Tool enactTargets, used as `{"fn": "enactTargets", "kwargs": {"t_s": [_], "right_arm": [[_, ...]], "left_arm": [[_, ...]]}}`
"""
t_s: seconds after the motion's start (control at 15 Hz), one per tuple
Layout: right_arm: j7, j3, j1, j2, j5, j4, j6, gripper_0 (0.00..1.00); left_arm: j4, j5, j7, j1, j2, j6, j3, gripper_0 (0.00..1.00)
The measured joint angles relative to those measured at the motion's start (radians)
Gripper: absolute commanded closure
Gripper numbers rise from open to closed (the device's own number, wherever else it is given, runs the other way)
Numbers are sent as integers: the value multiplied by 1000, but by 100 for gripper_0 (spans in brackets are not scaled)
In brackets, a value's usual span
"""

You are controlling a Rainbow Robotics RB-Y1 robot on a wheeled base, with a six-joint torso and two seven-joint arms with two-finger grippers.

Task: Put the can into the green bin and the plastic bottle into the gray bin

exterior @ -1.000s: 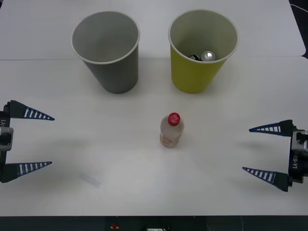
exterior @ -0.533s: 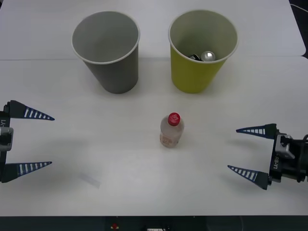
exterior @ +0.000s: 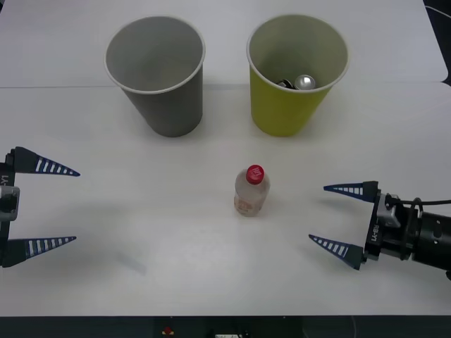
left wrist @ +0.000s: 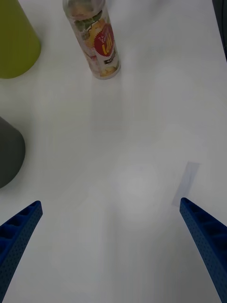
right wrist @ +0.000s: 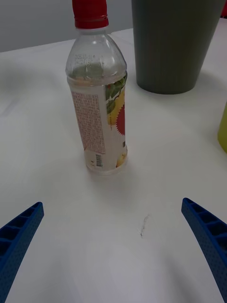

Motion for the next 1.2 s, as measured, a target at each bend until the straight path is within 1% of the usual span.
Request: {"fn": "enactTargets", "kwargs": {"t_s": [0.2, 0.33, 0.8, 0.93, 1.2], "right_arm": [[33, 37, -46, 40, -30, 66, 0, 0], [55, 47, -71, 67, -34, 98, 2, 0], [79, 99, -112, 148, -35, 110, 58, 0], [82, 128, -123, 160, -39, 110, 90, 0], [111, 215, -140, 161, -89, 110, 172, 0]], "left_arm": [[0, 0, 0, 0, 0, 0, 0, 0], [0, 0, 0, 0, 0, 0, 0, 0], [0, 0, 0, 0, 0, 0, 0, 0], [0, 0, 0, 0, 0, 0, 0, 0], [0, 0, 0, 0, 0, 0, 0, 0]]}}
